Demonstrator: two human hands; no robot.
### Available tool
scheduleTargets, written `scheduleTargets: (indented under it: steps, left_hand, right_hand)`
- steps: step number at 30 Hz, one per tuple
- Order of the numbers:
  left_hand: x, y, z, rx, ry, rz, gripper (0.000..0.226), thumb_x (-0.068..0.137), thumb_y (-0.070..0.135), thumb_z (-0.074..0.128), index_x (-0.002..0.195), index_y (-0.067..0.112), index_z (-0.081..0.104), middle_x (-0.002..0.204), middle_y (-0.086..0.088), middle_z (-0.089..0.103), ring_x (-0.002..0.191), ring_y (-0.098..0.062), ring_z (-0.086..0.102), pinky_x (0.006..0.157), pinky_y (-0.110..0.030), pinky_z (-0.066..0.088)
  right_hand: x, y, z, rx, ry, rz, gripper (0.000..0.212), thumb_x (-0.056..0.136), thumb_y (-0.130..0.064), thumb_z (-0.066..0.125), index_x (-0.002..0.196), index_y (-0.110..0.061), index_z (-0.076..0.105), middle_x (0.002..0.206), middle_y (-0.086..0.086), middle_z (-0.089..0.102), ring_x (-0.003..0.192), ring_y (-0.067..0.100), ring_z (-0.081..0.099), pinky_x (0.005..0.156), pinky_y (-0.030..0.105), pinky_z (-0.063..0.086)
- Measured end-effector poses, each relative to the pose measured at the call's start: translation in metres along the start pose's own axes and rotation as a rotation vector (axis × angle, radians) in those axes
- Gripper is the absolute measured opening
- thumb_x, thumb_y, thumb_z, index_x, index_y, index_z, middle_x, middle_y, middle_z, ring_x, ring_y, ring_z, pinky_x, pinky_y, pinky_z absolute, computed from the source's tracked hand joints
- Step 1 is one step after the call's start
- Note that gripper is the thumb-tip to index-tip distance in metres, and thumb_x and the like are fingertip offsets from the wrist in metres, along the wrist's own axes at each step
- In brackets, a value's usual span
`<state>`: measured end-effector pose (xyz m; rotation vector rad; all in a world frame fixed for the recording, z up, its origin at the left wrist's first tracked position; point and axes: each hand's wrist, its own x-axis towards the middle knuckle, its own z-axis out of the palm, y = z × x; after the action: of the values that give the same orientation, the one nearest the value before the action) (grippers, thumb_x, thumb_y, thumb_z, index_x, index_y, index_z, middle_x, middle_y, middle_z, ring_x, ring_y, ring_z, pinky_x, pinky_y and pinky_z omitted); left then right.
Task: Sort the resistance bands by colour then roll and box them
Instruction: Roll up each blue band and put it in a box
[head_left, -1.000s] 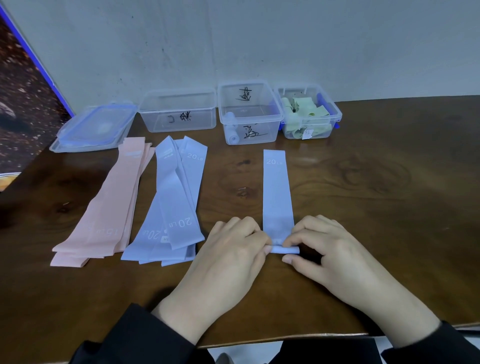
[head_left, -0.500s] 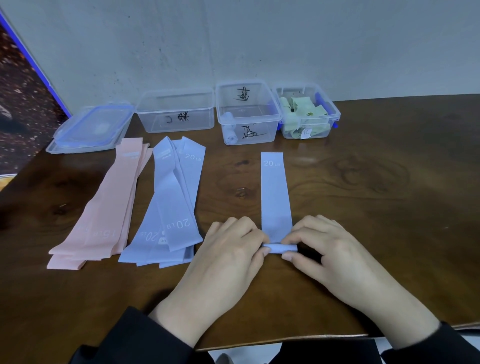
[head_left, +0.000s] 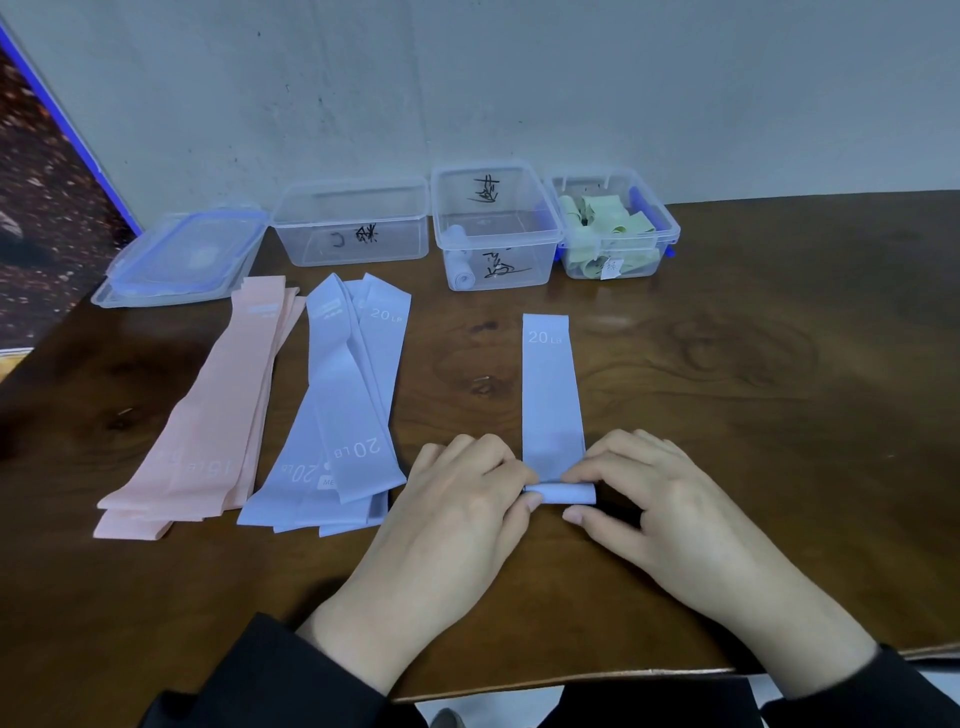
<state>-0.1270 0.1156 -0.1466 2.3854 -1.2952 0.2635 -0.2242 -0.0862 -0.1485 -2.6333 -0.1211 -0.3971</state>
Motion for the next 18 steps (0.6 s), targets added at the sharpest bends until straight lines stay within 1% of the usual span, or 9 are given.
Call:
scheduleTargets:
  steps: [2,4,6,8,11,13,15,17,18]
  left_hand:
    - [-0.0003,0.0003,-0.0007,-0.014,-0.004,0.001,0.022,0.101,0.035,0.049,0.104,0.028,0.069,0.095,0.014,0.054,0.088,-0.007,0.047,0.075,-0.029,0.041]
    - [-0.0003,0.0003,-0.0019,-0.037,-0.033,-0.015,0.027,0.1,0.043,0.045,0.109,0.03,0.067,0.099,0.015,0.053,0.091,-0.005,0.046,0.078,-0.027,0.04]
    - [-0.0001,-0.0001,-0.003,-0.039,-0.052,-0.019,0.028,0.096,0.048,0.047,0.111,0.031,0.065,0.101,0.016,0.054,0.093,-0.006,0.047,0.08,-0.028,0.041]
    - [0.0003,-0.0003,-0.003,-0.033,-0.044,-0.01,0.02,0.095,0.042,0.052,0.107,0.031,0.064,0.099,0.015,0.054,0.091,-0.006,0.047,0.078,-0.029,0.041]
    - [0.0005,-0.0001,-0.0024,-0.03,-0.031,-0.012,0.012,0.097,0.035,0.056,0.103,0.03,0.064,0.097,0.015,0.053,0.089,-0.007,0.047,0.077,-0.029,0.04]
    - [0.0001,0.0,-0.0023,-0.03,-0.035,-0.019,0.013,0.099,0.035,0.054,0.104,0.029,0.064,0.098,0.015,0.053,0.09,-0.007,0.047,0.079,-0.03,0.042]
    - [-0.0004,0.0005,-0.0021,-0.026,-0.044,-0.024,0.019,0.1,0.039,0.049,0.106,0.03,0.064,0.099,0.015,0.053,0.092,-0.007,0.047,0.08,-0.03,0.042]
    - [-0.0004,0.0009,-0.0025,-0.03,-0.05,-0.029,0.025,0.099,0.043,0.045,0.109,0.03,0.065,0.101,0.016,0.053,0.093,-0.005,0.046,0.081,-0.028,0.04]
    - [-0.0004,0.0004,-0.0024,-0.035,-0.047,-0.032,0.025,0.098,0.044,0.047,0.11,0.03,0.065,0.101,0.016,0.053,0.094,-0.005,0.046,0.081,-0.027,0.039]
  right_hand:
    - [-0.0001,0.0005,0.0004,0.0,-0.001,-0.002,0.023,0.094,-0.047,0.058,0.105,-0.033,0.072,0.102,-0.023,0.056,0.092,0.007,0.054,0.081,0.036,0.048]
    - [0.0,0.0007,0.0005,-0.008,-0.009,0.005,0.029,0.097,-0.05,0.052,0.106,-0.033,0.073,0.1,-0.023,0.054,0.091,0.007,0.053,0.08,0.035,0.048]
    - [0.0003,0.0009,0.0011,-0.024,-0.017,0.006,0.035,0.098,-0.052,0.047,0.108,-0.033,0.074,0.099,-0.023,0.053,0.091,0.008,0.053,0.079,0.034,0.047]
    - [0.0003,0.0008,0.0017,-0.03,-0.018,0.002,0.035,0.098,-0.052,0.047,0.11,-0.033,0.074,0.099,-0.022,0.054,0.09,0.009,0.053,0.079,0.035,0.048]
    - [-0.0001,-0.0001,-0.0001,0.0,-0.009,0.02,0.034,0.094,-0.054,0.052,0.113,-0.033,0.07,0.103,-0.023,0.056,0.095,0.008,0.055,0.083,0.035,0.048]
    - [-0.0001,-0.001,-0.0017,0.015,-0.016,0.027,0.025,0.091,-0.052,0.057,0.108,-0.035,0.066,0.104,-0.023,0.056,0.096,0.008,0.056,0.084,0.034,0.048]
    - [-0.0002,-0.0014,-0.0019,0.013,-0.023,0.017,0.02,0.092,-0.049,0.058,0.104,-0.036,0.066,0.103,-0.023,0.056,0.095,0.008,0.055,0.083,0.034,0.048]
    - [-0.0005,-0.0012,-0.0016,0.006,-0.024,0.013,0.021,0.094,-0.048,0.055,0.103,-0.034,0.067,0.103,-0.023,0.056,0.094,0.007,0.054,0.082,0.033,0.047]
    - [-0.0005,-0.0009,-0.0011,0.003,-0.024,0.013,0.023,0.095,-0.049,0.053,0.103,-0.034,0.068,0.104,-0.023,0.056,0.094,0.006,0.054,0.082,0.032,0.046]
